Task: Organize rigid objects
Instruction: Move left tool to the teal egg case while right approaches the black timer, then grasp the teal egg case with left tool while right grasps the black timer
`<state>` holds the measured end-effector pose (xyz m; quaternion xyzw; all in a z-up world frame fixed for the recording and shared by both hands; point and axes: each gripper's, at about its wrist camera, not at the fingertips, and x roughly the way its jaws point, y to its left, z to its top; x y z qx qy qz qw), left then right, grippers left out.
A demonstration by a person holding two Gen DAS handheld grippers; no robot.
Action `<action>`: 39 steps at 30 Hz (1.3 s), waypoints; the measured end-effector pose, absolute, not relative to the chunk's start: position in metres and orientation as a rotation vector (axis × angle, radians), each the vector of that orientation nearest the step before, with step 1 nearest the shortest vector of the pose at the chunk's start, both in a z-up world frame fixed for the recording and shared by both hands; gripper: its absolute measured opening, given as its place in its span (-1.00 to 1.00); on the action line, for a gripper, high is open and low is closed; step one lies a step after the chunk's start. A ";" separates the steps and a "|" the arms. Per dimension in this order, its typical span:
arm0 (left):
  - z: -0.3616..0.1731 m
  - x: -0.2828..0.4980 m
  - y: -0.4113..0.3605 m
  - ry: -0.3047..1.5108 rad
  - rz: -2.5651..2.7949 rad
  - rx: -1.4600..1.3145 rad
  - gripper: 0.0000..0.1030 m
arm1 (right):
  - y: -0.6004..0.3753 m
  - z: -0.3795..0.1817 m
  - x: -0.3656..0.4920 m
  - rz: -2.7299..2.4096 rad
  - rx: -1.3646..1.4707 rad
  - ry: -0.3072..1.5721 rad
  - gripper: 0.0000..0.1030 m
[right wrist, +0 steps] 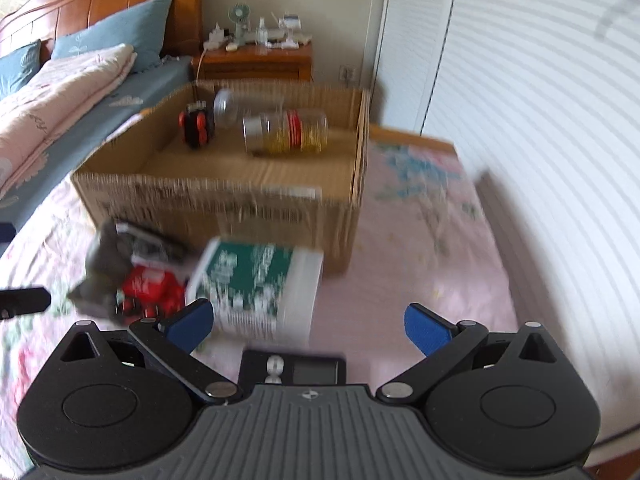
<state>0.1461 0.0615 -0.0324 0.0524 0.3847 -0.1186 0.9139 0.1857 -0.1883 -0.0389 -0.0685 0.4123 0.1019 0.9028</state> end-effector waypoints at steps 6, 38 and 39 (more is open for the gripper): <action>-0.038 0.138 0.048 0.821 -0.306 0.134 0.96 | -0.192 -0.068 0.177 0.176 -0.142 0.900 1.00; -0.070 0.150 -0.058 0.996 -0.314 0.152 0.25 | -0.247 -0.084 0.160 0.324 -0.157 0.784 1.00; -0.069 0.150 -0.060 0.993 -0.321 0.157 0.21 | -0.248 -0.084 0.160 0.326 -0.157 0.781 1.00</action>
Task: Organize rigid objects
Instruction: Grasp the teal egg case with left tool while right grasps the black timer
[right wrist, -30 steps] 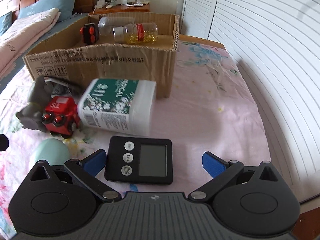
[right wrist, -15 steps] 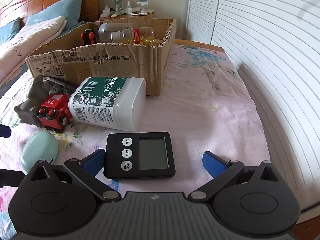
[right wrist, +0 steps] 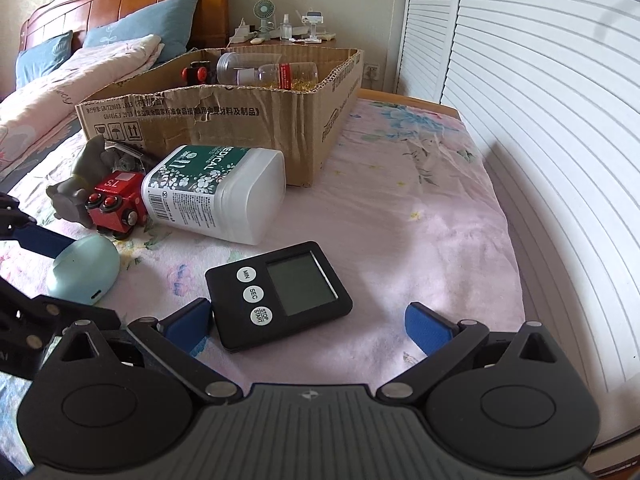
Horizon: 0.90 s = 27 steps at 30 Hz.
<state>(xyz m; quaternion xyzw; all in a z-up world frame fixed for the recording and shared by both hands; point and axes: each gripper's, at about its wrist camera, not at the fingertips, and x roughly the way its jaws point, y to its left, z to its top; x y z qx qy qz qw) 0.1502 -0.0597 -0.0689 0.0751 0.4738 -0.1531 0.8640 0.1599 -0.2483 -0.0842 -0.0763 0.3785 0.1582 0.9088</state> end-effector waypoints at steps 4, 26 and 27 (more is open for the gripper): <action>-0.068 0.149 -0.064 0.976 -0.366 0.189 0.01 | -0.251 -0.085 0.157 0.336 -0.159 0.771 1.00; -0.068 0.136 -0.045 0.949 -0.407 0.195 0.03 | -0.232 -0.077 0.176 0.609 -0.308 0.828 0.96; -0.068 0.136 -0.045 0.947 -0.410 0.197 0.03 | -0.231 -0.076 0.175 0.613 -0.309 0.830 0.93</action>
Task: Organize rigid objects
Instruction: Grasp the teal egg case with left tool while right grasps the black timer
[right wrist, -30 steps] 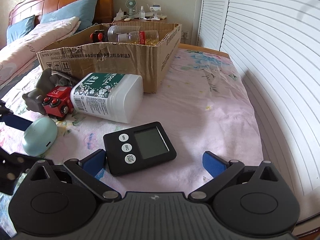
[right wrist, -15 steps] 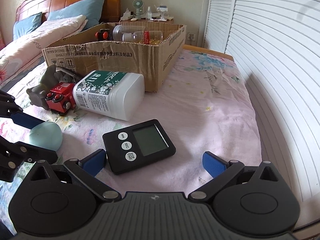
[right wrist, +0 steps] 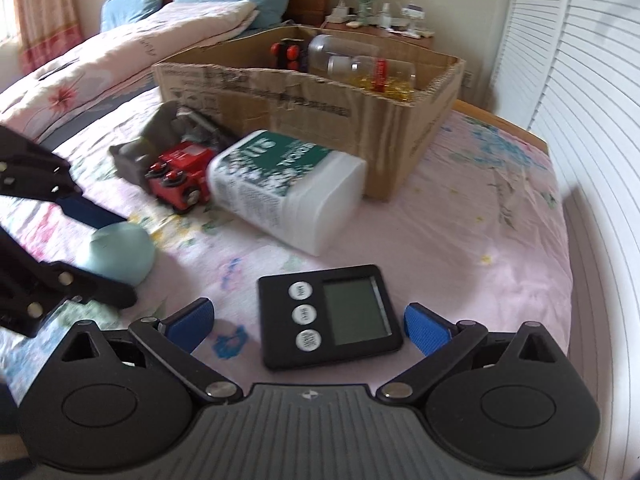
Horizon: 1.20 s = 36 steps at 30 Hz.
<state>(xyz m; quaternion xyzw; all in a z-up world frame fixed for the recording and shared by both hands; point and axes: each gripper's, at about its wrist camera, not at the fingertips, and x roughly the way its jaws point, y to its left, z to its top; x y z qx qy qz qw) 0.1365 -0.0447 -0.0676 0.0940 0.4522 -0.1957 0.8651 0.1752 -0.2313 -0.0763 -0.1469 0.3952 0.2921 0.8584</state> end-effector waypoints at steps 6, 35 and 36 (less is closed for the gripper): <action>-0.069 0.136 -0.045 0.933 -0.421 0.202 0.03 | -0.229 -0.072 0.182 0.610 -0.309 0.828 0.70; -0.025 0.134 -0.039 0.901 -0.542 0.297 0.00 | -0.230 -0.013 0.153 0.602 -0.332 0.803 0.47; -0.021 0.136 -0.038 0.894 -0.542 0.295 0.00 | -0.229 -0.010 0.152 0.605 -0.330 0.795 0.47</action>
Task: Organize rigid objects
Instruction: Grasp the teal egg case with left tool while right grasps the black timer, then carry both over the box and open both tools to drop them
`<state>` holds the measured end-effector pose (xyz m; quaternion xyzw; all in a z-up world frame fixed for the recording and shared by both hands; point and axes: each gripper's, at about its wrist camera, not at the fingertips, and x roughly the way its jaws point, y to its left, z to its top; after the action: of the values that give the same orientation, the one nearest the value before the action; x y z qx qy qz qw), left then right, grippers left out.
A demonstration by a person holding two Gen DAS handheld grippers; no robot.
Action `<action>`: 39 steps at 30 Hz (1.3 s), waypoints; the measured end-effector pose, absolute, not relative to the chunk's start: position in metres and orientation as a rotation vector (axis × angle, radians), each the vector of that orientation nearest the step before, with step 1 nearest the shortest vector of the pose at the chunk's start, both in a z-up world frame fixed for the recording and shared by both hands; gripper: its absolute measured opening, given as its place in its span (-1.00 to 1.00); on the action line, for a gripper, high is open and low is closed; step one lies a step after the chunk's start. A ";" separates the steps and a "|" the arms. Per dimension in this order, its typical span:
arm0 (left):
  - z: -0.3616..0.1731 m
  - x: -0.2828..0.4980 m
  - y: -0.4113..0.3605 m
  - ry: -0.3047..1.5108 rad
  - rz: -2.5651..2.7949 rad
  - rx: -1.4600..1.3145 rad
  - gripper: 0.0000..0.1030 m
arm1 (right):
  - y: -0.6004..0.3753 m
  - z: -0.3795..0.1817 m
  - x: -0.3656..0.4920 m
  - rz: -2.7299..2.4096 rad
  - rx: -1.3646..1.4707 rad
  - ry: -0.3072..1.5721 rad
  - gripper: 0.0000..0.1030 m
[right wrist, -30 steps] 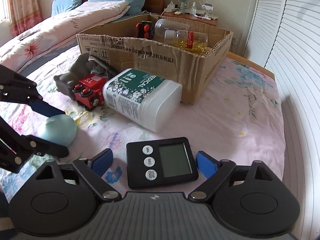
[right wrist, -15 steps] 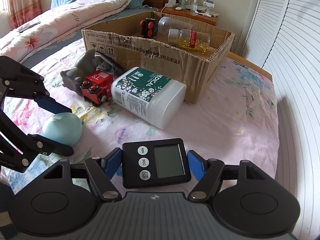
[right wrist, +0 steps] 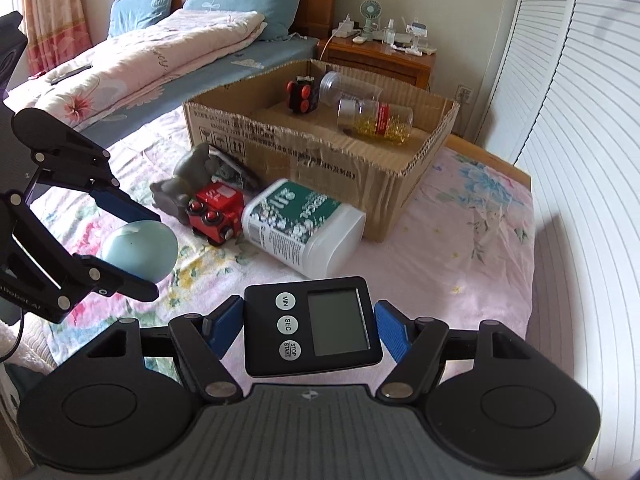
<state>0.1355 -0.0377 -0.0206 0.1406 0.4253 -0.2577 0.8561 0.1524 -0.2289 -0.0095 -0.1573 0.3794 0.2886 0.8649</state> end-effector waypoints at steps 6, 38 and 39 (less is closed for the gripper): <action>0.008 0.155 -0.029 0.837 -0.522 0.281 0.00 | -0.224 0.011 0.155 0.619 -0.328 0.745 0.47; -0.008 0.286 0.030 0.842 -0.371 0.271 0.01 | -0.187 0.051 0.205 0.567 -0.361 0.668 0.47; -0.009 0.286 0.033 0.839 -0.355 0.257 0.05 | -0.185 0.051 0.205 0.565 -0.367 0.670 0.47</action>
<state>0.2858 0.0335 -0.0088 0.1237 0.4038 -0.1710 0.8902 0.2053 -0.1848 0.0507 -0.1765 0.3225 0.2721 0.8893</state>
